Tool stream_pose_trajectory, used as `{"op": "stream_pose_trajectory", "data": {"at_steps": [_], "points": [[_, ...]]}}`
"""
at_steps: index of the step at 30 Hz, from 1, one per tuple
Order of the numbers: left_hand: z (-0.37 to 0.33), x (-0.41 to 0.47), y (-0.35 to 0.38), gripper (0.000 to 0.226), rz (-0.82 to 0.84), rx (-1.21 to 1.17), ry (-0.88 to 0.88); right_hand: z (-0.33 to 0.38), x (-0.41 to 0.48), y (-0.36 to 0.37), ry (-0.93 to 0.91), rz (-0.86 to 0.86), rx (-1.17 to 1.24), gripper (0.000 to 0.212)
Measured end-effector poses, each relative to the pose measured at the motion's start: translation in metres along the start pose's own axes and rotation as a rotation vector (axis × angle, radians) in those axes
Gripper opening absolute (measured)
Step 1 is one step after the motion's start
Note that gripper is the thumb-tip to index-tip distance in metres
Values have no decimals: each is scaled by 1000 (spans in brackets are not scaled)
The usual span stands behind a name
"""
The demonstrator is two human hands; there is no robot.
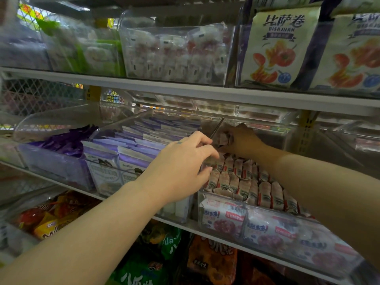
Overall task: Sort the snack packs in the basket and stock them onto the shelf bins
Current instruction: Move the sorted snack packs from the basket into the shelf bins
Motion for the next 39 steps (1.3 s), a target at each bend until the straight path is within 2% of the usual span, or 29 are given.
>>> {"op": "stream_pose_trajectory", "data": {"at_steps": [6,10,13,15,19,24,27,29,32,35,39], "points": [[0,-3,2,31,-34,3,16,-11,1,8,177,-119,-101,51],[-1,-4,2,31,-49,1,20,-8,6,19,163,60,-116,63],[-1,-3,1,30,-53,-1,17,-4,6,-1,48,196,77,59],[-2,-3,0,31,-49,0,15,-2,-4,-13,-10,215,128,62],[-6,-11,-3,35,-77,75,17,5,-32,-28,-69,122,94,66],[-16,-55,-18,25,-319,46,-8,39,-86,-58,-117,-127,84,36],[-14,-98,-21,22,-475,36,-63,87,-136,-70,-299,-281,200,16],[-10,-134,-17,20,-518,45,-115,122,-168,-64,-401,-308,317,11],[2,-198,-4,18,-508,69,-221,175,-207,-22,-494,-199,405,8],[20,-271,13,18,-428,89,-395,226,-238,44,-546,45,448,10],[49,-376,33,23,-241,105,-650,293,-278,138,-586,348,484,13]]}}
Point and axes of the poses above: each hand's wrist, its own x-axis towards the middle knuckle, its own y-axis out of the palm, z = x × y, the point moved 6 cm from there along x, towards the middle knuckle, and after that the axes turned 3 degrees about y, right-handed, at the moved point
